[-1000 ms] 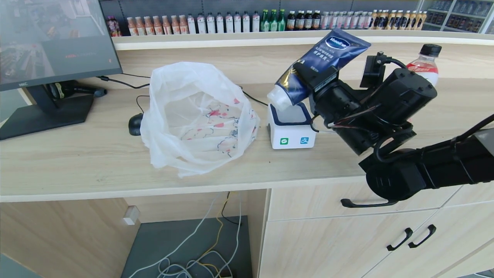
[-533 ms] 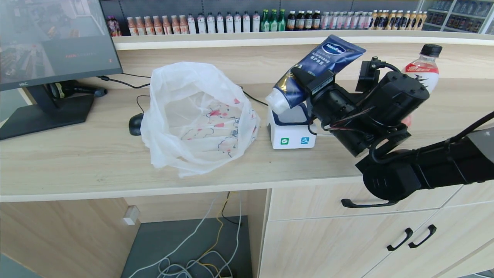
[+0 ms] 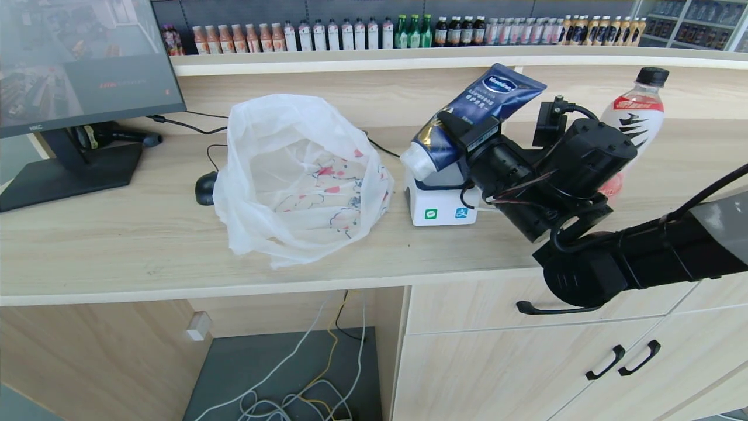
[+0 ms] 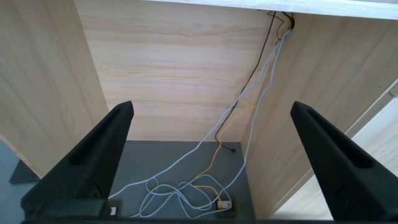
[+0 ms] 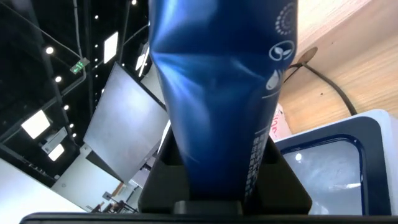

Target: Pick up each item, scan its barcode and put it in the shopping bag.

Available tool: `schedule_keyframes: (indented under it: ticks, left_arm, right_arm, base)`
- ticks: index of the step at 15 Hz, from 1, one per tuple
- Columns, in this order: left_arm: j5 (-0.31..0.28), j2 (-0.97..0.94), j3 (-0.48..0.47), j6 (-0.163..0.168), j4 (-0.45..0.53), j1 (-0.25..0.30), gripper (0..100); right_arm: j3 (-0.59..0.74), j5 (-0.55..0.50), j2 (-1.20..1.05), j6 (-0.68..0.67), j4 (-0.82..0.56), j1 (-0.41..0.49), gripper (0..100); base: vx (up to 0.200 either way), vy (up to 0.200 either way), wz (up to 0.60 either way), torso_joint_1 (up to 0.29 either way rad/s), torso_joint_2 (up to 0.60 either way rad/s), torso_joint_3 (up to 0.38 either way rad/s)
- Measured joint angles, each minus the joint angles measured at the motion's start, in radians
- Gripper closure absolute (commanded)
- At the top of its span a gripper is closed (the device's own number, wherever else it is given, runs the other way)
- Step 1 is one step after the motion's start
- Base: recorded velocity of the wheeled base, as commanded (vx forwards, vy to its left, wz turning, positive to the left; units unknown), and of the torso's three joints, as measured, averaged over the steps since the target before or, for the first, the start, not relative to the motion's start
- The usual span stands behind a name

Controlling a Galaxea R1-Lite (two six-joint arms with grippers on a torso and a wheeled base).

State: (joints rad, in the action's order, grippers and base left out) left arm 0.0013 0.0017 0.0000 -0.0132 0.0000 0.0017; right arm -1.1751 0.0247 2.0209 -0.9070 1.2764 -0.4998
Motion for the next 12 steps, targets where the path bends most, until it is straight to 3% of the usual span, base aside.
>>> schedule_keyframes:
  ticks: [12]
  left_arm:
    - [0.0, 0.0, 0.0, 0.0, 0.0, -0.001, 0]
  right_arm:
    - [0.015, -0.001, -0.017, -0.012, -0.041, 0.018, 100]
  base:
    - [0.0, 0.0, 0.0, 0.0, 0.0, 0.0]
